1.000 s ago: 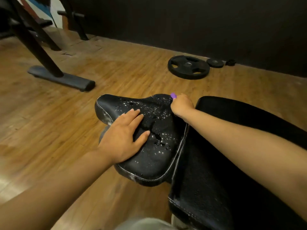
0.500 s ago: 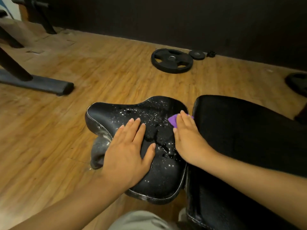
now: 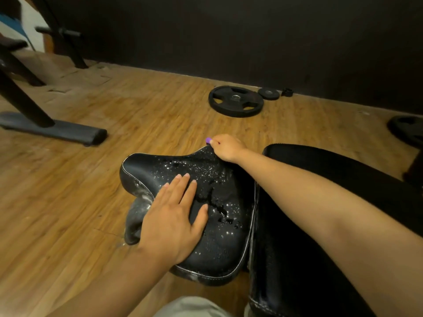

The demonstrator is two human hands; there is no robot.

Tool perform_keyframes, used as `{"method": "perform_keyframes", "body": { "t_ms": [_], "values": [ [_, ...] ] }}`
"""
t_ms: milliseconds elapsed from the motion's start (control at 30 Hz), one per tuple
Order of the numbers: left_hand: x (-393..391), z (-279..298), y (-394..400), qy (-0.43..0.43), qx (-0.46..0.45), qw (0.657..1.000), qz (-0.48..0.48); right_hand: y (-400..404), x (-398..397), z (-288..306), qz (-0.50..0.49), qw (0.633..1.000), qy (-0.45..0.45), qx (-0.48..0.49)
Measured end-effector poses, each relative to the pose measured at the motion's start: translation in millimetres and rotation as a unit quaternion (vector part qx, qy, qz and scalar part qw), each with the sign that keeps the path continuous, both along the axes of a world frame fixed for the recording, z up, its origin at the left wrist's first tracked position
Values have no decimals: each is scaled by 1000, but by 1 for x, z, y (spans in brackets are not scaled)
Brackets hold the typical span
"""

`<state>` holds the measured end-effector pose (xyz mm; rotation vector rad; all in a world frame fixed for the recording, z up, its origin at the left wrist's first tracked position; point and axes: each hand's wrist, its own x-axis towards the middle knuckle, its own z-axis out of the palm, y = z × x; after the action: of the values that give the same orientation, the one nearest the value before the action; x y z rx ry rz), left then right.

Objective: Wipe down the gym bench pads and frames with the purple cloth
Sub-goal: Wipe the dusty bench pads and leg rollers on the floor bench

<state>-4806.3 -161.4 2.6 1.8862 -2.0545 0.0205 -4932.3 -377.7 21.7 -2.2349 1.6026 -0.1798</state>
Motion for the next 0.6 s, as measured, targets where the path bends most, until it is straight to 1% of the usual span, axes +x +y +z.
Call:
{"method": "perform_keyframes", "body": {
  "t_ms": [133,267,333,433,500,600],
  "values": [
    [1,-2,1,9,1,1000,-2,30,-33,-3,141,989,-16,-31],
    [0,-4,0,19,-7,1000,0,74,-75,-8,183,981,-20,-54],
    [-1,-5,0,26,-12,1000,1,81,-82,-11,182,981,-28,-53],
    [-2,-5,0,34,-19,999,4,62,-64,-13,167,983,-39,-67],
    [-3,-6,0,40,-20,999,3,34,-41,-13,130,989,-33,-60],
    [-2,-6,0,53,-18,998,4,-5,4,-9,71,997,4,-14]
  ]
}}
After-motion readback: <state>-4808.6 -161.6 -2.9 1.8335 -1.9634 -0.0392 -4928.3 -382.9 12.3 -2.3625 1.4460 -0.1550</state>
